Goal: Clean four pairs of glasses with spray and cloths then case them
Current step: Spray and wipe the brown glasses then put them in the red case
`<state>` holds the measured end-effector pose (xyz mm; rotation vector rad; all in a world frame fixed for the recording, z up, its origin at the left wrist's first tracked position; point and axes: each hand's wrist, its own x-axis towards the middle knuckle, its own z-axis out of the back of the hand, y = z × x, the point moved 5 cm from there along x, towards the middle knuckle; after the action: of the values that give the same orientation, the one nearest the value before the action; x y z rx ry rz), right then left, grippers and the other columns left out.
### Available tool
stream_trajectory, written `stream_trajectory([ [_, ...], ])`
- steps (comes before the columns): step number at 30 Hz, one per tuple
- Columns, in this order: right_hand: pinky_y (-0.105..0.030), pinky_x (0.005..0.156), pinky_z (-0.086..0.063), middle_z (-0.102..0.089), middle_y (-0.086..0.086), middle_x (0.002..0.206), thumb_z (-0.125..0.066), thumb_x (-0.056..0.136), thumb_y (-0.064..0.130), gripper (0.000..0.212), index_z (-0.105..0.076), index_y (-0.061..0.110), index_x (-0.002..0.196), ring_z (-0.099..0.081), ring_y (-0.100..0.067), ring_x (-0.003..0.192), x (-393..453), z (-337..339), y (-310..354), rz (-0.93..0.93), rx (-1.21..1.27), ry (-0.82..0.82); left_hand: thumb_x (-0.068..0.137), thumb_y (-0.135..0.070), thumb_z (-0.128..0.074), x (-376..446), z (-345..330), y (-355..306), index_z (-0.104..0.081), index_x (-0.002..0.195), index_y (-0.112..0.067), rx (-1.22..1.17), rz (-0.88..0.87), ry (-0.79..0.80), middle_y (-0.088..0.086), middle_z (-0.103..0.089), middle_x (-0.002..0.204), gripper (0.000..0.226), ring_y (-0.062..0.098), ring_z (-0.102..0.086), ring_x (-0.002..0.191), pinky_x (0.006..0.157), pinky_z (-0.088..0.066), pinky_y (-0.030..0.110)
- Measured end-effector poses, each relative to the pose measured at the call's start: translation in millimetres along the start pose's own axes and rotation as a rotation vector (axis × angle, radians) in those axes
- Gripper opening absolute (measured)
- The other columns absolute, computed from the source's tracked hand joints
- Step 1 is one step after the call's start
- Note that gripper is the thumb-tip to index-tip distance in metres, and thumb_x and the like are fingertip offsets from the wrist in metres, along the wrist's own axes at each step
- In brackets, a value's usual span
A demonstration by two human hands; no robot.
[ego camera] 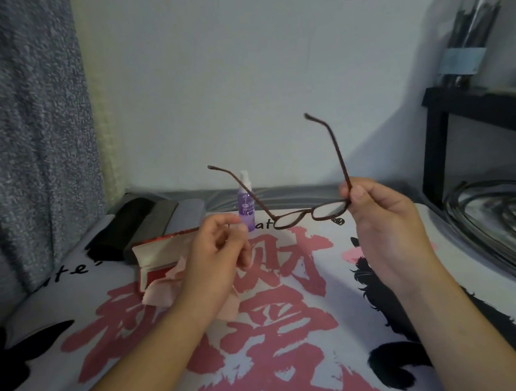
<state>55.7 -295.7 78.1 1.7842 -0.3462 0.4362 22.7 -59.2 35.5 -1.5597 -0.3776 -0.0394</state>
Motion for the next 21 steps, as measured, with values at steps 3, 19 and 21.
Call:
stream_trajectory([
  [3,-0.029,0.093,-0.041,-0.068,0.004,0.09,-0.063,0.088,0.024,0.016,-0.078,0.021,0.084,-0.058,-0.012,0.092,-0.7,-3.5,0.5,-0.043,0.19,0.089,0.1,-0.025,-0.06,2.3,-0.1,5.6,-0.063,0.118,-0.036,-0.057,0.056,0.06,0.003,-0.065,0.079,0.022,0.02,-0.062,0.072,0.071,-0.054,0.037],
  [19,-0.033,0.08,-0.051,-0.072,-0.005,0.091,-0.062,0.085,0.0,0.019,-0.077,0.01,0.09,-0.066,-0.019,0.084,0.2,-14.9,-49.5,-0.452,0.207,0.167,0.101,-0.011,-0.057,8.3,39.1,-28.0,-0.068,0.093,-0.033,0.106,-0.278,-0.199,-0.018,-0.072,0.09,0.025,-0.002,-0.065,0.088,0.08,-0.049,0.012],
  [21,-0.032,0.075,-0.051,-0.07,-0.004,0.087,-0.061,0.089,-0.006,0.022,-0.076,0.01,0.09,-0.064,-0.019,0.081,15.7,-12.8,-57.7,-0.498,0.07,0.136,0.1,-0.01,-0.057,9.6,48.4,-33.8,-0.067,0.094,-0.035,0.132,-0.332,-0.237,-0.024,-0.07,0.09,0.028,-0.006,-0.064,0.09,0.081,-0.046,0.008],
])
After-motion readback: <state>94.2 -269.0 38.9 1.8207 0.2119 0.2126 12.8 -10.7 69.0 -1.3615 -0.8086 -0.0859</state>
